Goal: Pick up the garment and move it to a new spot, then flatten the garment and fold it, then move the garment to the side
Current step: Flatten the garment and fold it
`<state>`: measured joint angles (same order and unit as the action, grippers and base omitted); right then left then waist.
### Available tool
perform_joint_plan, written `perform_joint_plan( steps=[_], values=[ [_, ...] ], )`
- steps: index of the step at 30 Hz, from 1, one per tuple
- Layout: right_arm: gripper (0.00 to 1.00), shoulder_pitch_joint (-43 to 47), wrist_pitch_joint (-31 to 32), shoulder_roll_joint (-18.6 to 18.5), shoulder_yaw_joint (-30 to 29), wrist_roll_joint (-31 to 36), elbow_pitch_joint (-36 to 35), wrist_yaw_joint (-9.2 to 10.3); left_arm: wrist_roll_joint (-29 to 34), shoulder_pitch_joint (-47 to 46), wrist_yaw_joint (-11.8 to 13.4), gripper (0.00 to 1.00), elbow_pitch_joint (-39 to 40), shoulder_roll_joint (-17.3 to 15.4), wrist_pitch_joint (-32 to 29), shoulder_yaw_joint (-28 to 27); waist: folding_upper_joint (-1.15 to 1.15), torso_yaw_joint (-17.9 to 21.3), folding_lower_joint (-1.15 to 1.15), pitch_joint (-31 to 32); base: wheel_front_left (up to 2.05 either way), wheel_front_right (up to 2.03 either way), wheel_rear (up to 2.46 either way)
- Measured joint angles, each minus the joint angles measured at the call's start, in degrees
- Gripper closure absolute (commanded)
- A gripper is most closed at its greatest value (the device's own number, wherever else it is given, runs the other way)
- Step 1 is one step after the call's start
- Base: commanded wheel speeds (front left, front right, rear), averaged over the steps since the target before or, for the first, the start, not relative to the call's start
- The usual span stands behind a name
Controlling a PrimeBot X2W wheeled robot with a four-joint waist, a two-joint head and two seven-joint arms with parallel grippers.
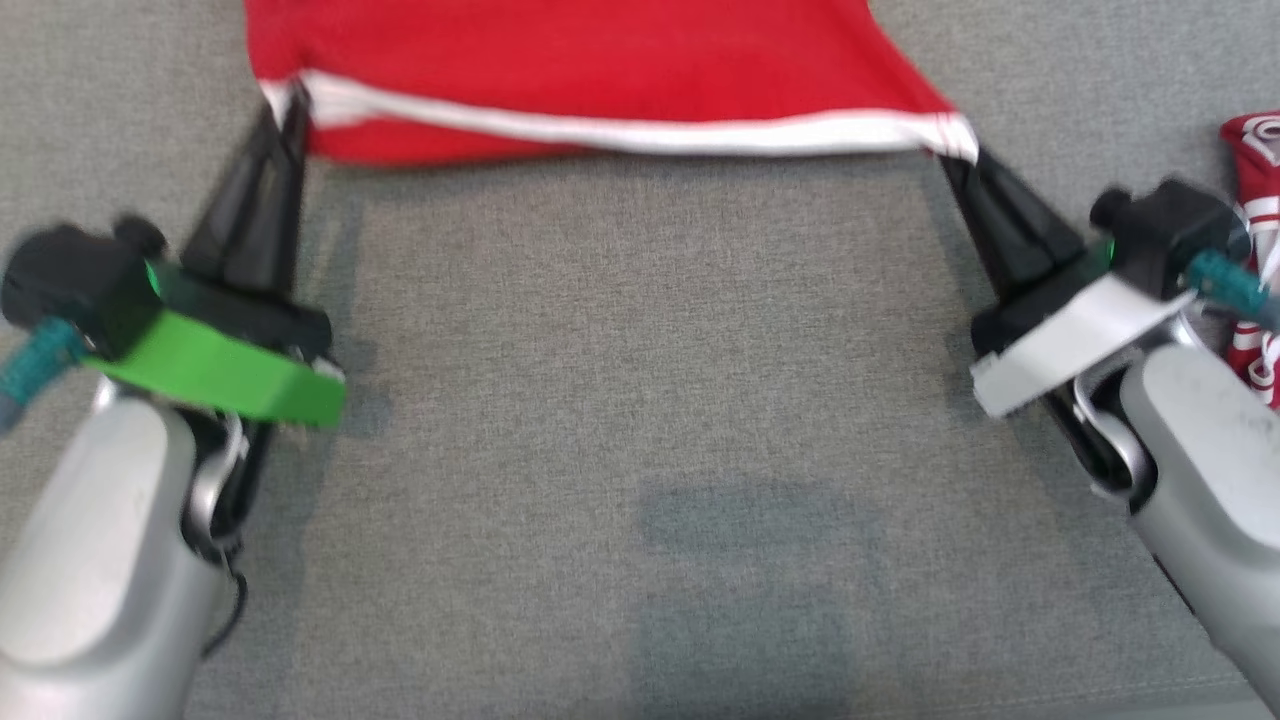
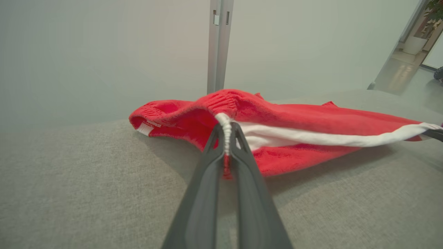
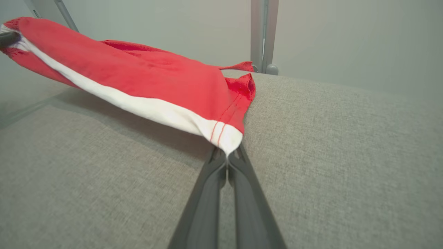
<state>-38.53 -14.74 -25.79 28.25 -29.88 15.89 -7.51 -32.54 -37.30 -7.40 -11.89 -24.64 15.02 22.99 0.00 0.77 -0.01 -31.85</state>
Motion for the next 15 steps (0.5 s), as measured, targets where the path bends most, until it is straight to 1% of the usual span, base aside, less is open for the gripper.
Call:
perform_joint_plan(
  steps=[3, 6, 7, 8, 9, 11, 15],
  values=[
    [1.0, 7.2, 0.0, -3.3, 2.1, 0.7, -2.3, 0.0, -0.2, 10.3, 0.0, 1.0, 3.3, 1.2, 0.0, -0.7, 0.0, -0.1, 0.0, 2.7, 0.0, 0.0, 0.0],
    [1.0, 13.9, 0.0, -5.3, 2.6, 0.2, -4.3, 0.0, -0.2, 19.5, 0.0, 1.0, 5.6, 3.0, 0.0, -1.5, 0.0, -0.2, 0.01, 5.7, 0.0, 0.0, 0.0],
    [1.0, 13.9, 0.0, -5.3, 2.6, 0.2, -4.3, 0.0, -0.2, 19.5, 0.0, 1.0, 5.6, 3.0, 0.0, -1.5, 0.0, -0.2, 0.01, 5.7, 0.0, 0.0, 0.0],
    [1.0, 16.2, 0.0, -6.2, 2.7, 0.3, -5.0, 0.0, 0.3, 22.3, 0.0, 1.0, 6.1, 3.4, 0.0, -1.5, 0.0, -0.3, 0.01, 6.7, 0.0, 0.0, 0.0],
    [1.0, 21.5, 0.0, -7.3, 2.4, 0.2, -6.5, 0.0, 0.6, 28.3, 0.4, 1.0, 6.8, 5.0, 0.0, -2.2, 0.0, -0.4, 0.01, 9.0, 0.0, 0.0, 0.0],
    [1.0, 27.2, 0.8, -8.3, 2.8, 0.3, -8.5, 0.0, 0.9, 33.9, 0.9, 1.0, 7.5, 6.3, 0.0, -2.1, 0.0, -0.6, 0.01, 11.3, 0.0, 0.0, 0.0],
    [1.0, 38.4, 2.4, -9.7, 0.9, 0.2, -14.1, 0.0, 0.6, 42.7, 3.0, 1.0, 9.9, 8.6, 0.0, -3.4, 0.01, -1.0, 0.01, 15.6, 0.0, 0.0, 0.0]
  ],
)
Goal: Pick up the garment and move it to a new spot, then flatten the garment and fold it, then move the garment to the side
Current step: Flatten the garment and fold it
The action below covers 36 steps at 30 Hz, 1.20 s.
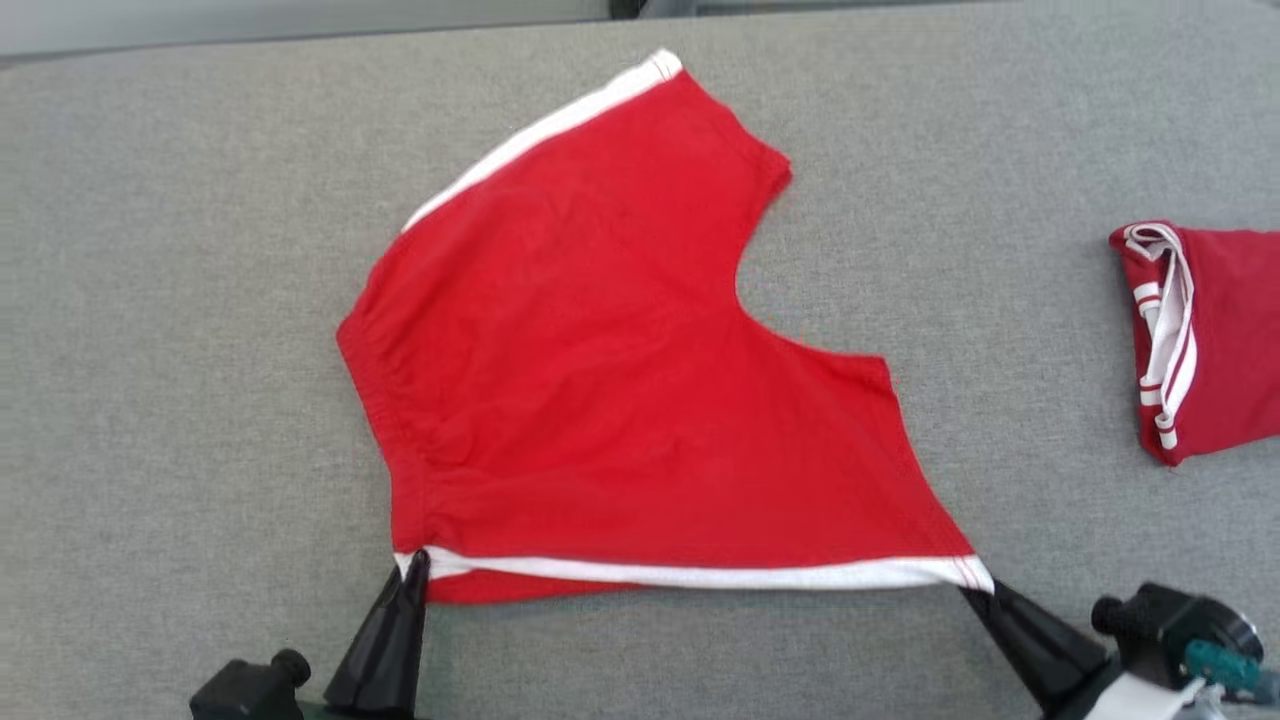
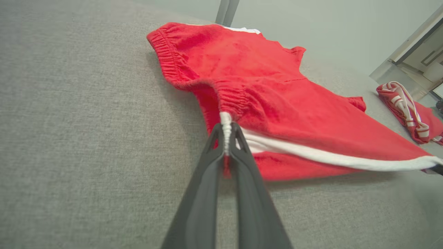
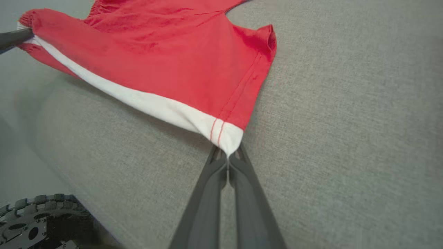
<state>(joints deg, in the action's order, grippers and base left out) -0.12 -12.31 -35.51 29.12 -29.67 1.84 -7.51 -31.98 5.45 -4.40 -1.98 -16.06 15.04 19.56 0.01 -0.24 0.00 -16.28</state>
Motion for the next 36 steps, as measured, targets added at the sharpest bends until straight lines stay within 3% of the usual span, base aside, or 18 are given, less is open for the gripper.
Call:
perform_joint_plan(
  steps=[6, 11, 16, 23, 30, 36],
  values=[
    [1.0, 12.9, 2.4, 0.9, -6.4, -0.4, -9.4, 0.0, -0.8, 8.9, 1.0, 1.0, 5.3, 1.3, -0.1, 0.5, 0.0, -1.0, 0.0, 4.1, 0.0, 0.0, 0.0],
    [1.0, 12.6, 4.1, 3.4, -12.7, -1.3, -14.4, 0.0, -2.5, 9.3, 1.9, 1.0, 9.4, 1.3, -1.8, -0.6, 0.0, -1.6, 0.0, 3.4, 0.0, 0.0, 0.0],
    [1.0, 0.4, 8.1, 4.2, -11.5, -2.8, -14.9, 0.0, -4.5, 2.6, 3.4, 1.0, 12.2, 0.8, -5.7, -3.2, 0.0, -1.9, 0.0, 0.1, 0.0, 0.0, 0.0],
    [1.0, -21.8, 12.4, 5.5, -7.2, -6.1, -5.6, 0.01, -7.1, -11.9, 6.1, 1.0, 12.3, 2.5, -11.8, -5.2, 0.0, -3.2, 0.0, -5.8, 0.0, 0.0, 0.0],
    [1.0, -40.0, 14.5, 6.0, -3.4, -8.7, 6.8, 0.01, -4.1, -27.4, 8.2, 1.0, 4.1, 4.7, -14.5, -3.8, 0.0, -6.8, 0.0, -11.6, 0.0, 0.0, 0.0],
    [1.0, -51.2, 15.5, 6.2, 0.4, -11.1, 14.9, 0.01, -3.3, -33.8, 8.5, 1.0, -3.4, 7.0, -14.3, -2.5, -0.01, -10.9, 0.0, -14.8, 0.0, 0.0, 0.0]
  ],
)
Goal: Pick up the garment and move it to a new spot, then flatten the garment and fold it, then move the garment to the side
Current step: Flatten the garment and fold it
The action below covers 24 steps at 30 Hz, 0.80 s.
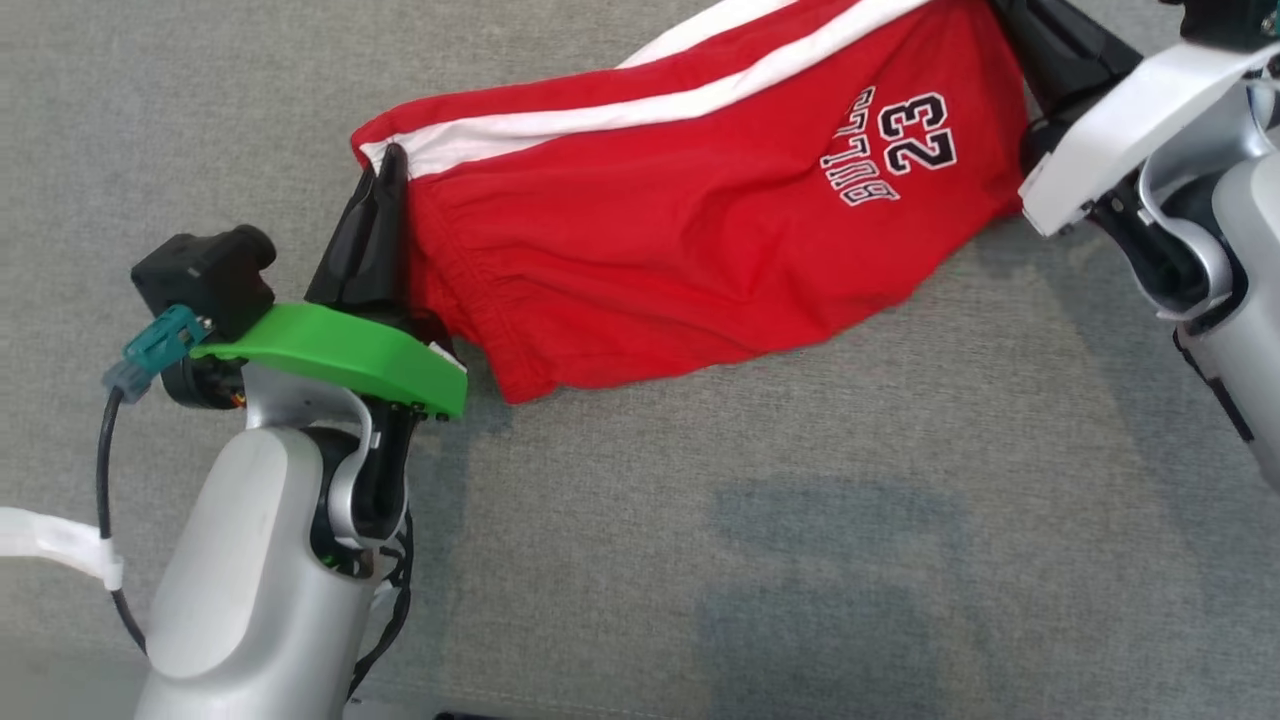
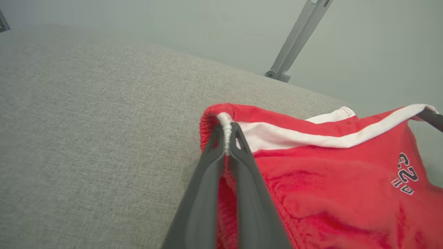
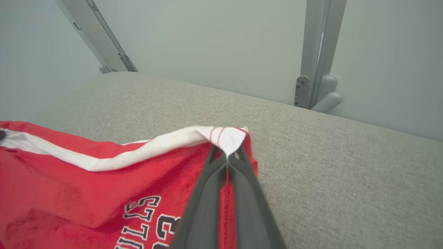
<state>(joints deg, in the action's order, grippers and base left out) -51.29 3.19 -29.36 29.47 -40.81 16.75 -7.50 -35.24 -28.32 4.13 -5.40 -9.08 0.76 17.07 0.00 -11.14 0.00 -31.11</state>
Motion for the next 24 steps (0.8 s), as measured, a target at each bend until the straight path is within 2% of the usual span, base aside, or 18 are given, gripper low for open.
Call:
perform_joint_plan(
  steps=[9, 21, 22, 23, 24],
  values=[
    [1.0, -8.2, 0.8, -1.3, 5.5, -3.0, 6.9, 0.0, -0.3, -3.9, -0.2, 1.0, -6.1, 2.8, 2.5, 1.0, 0.0, -3.9, 0.0, -2.7, 0.0, 0.0, 0.0],
    [1.0, -12.1, 1.2, -2.6, 10.1, -4.6, 11.3, 0.0, -0.5, -5.4, -0.2, 1.0, -10.0, 3.2, 2.8, 1.7, 0.0, -4.3, 0.0, -3.7, 0.0, 0.0, 0.0],
    [0.69, -12.3, 1.2, -2.6, 10.6, -4.6, 11.5, 0.0, -0.5, -5.4, -0.2, 1.0, -10.2, 3.2, 2.8, 1.8, 0.0, -4.3, 0.0, -3.7, 0.0, 0.0, 0.0],
    [0.29, -12.4, 1.2, -2.5, 11.1, -4.6, 11.5, 0.0, -0.5, -5.5, -0.2, 1.0, -10.3, 3.2, 2.7, 1.9, 0.0, -4.2, 0.0, -3.6, 0.0, 0.0, 0.0],
    [0.0, -12.5, 1.2, -2.4, 11.5, -4.9, 11.6, 0.0, -0.5, -5.5, -0.2, 1.0, -10.4, 3.2, 2.6, 1.9, 0.0, -4.1, 0.0, -3.6, 0.0, 0.0, 0.0]
  ],
)
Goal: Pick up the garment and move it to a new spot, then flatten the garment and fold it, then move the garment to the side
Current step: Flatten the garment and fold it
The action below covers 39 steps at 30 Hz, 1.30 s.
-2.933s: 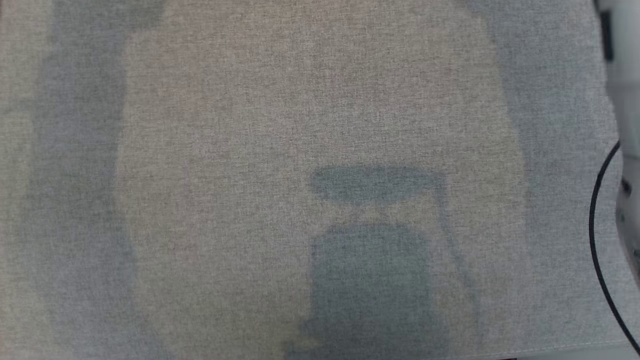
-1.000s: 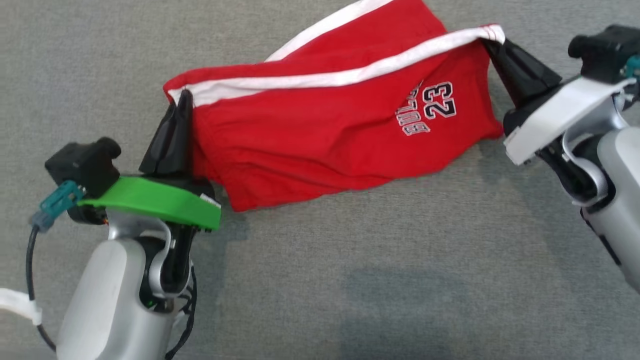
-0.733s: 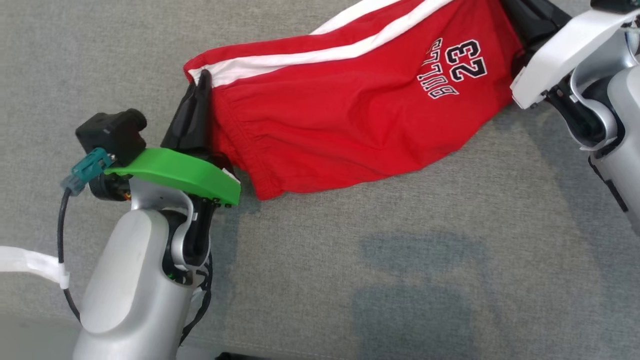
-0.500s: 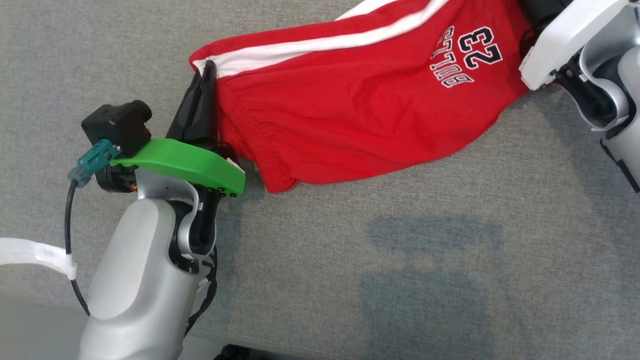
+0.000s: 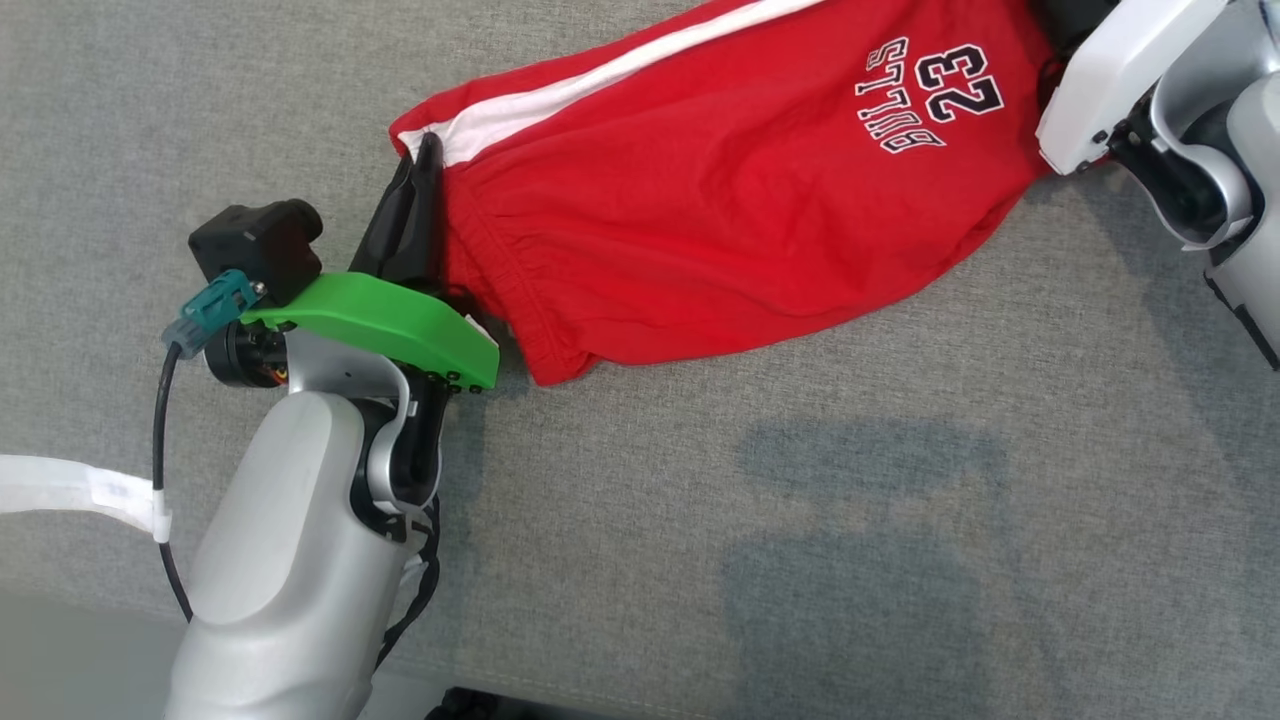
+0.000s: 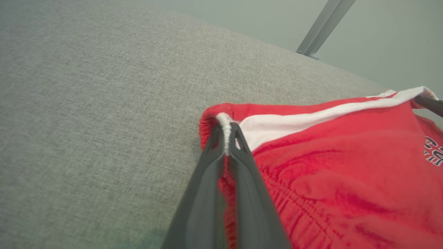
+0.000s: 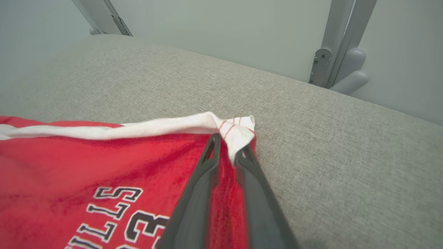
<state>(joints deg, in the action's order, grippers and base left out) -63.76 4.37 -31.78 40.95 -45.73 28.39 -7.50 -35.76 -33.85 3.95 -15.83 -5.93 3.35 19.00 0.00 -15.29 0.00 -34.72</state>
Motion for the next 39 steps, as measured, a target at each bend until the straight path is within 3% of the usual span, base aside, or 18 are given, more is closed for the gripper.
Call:
perform_joint_plan(
  steps=[6, 7, 10, 22, 30, 39],
  values=[
    [0.0, -0.1, 0.2, -0.7, 2.7, 0.2, -0.2, 0.01, 0.1, 0.1, 0.4, 1.0, -0.2, -0.6, 0.0, 0.0, 0.0, 0.5, 0.0, 1.2, 0.0, 0.0, 0.0],
    [0.0, -0.1, 0.4, -0.9, 3.1, 0.2, -0.8, 0.0, 0.2, 0.3, 0.7, 0.95, -0.1, -0.8, 0.0, 0.0, 0.0, 0.7, 0.0, 1.6, 0.0, 0.0, 0.0],
    [0.0, 0.4, 0.6, -1.1, 3.6, 0.1, -3.2, 0.0, 0.7, 1.6, 1.5, 0.0, 0.7, -2.0, 0.3, -0.3, 0.0, 1.3, 0.0, 2.9, 0.0, 0.0, 0.0],
    [0.0, 13.0, -1.3, -4.4, -4.9, 2.0, -10.3, 0.0, 6.3, 10.1, 3.2, 0.0, 6.5, -5.6, 5.5, 2.2, 0.0, 2.5, 0.0, 10.4, 0.0, 0.0, 0.0],
    [0.0, 19.0, 5.0, -1.4, -14.5, 7.9, -9.7, 0.0, 13.7, 15.9, 4.8, 0.0, 10.0, -7.4, 10.9, 5.1, 0.0, 0.9, 0.0, 14.2, 0.0, 0.0, 0.0],
    [0.0, 16.5, 13.7, 4.1, -20.8, 15.9, -2.3, 0.01, 17.8, 17.0, 3.3, 0.0, 10.6, -3.4, 11.6, 4.3, 0.0, -3.4, 0.0, 11.4, 0.0, 0.0, 0.0]
  ],
)
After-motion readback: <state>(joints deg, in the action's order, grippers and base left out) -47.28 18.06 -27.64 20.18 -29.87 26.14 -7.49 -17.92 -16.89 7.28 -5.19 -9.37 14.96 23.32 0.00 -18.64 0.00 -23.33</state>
